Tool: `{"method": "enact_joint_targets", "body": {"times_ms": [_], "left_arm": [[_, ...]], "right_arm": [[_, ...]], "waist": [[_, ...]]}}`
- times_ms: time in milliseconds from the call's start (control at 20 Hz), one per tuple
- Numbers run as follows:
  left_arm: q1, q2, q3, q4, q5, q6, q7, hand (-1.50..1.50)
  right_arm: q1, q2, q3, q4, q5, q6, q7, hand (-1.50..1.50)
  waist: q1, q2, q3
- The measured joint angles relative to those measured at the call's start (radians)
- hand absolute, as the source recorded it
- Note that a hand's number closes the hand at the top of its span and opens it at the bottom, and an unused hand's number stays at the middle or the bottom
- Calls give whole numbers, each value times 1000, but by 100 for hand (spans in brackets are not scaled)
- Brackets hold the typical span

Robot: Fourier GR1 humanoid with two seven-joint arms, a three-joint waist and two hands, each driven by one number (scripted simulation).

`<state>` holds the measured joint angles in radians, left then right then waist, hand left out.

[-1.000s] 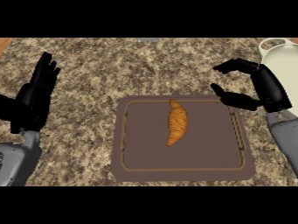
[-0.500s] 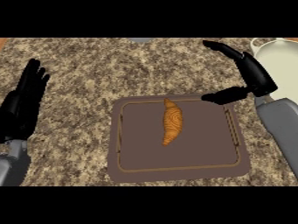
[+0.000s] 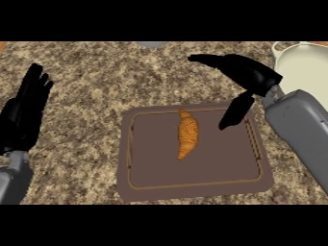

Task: Pick the croissant from the tray and place it in the pot

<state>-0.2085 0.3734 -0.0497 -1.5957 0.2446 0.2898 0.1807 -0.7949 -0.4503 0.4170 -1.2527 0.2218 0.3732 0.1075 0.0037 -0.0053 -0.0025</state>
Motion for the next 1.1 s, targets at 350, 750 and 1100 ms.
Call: {"method": "enact_joint_targets", "body": {"times_ms": [350, 750, 1100], "left_arm": [[14, -11, 10, 0, 0, -17, -17, 0], [4, -20, 42, -10, -20, -40, 13, 0], [-10, -39, 66, -8, -40, -55, 23, 0]], "right_arm": [[-73, 102, 115, 4, 45, 164, 252, -150], [-15, 219, 109, -38, 108, 241, 392, -150], [63, 257, 108, -81, 207, 270, 446, -150]], "waist": [[4, 2, 1], [-1, 4, 2], [-2, 5, 2]]}}
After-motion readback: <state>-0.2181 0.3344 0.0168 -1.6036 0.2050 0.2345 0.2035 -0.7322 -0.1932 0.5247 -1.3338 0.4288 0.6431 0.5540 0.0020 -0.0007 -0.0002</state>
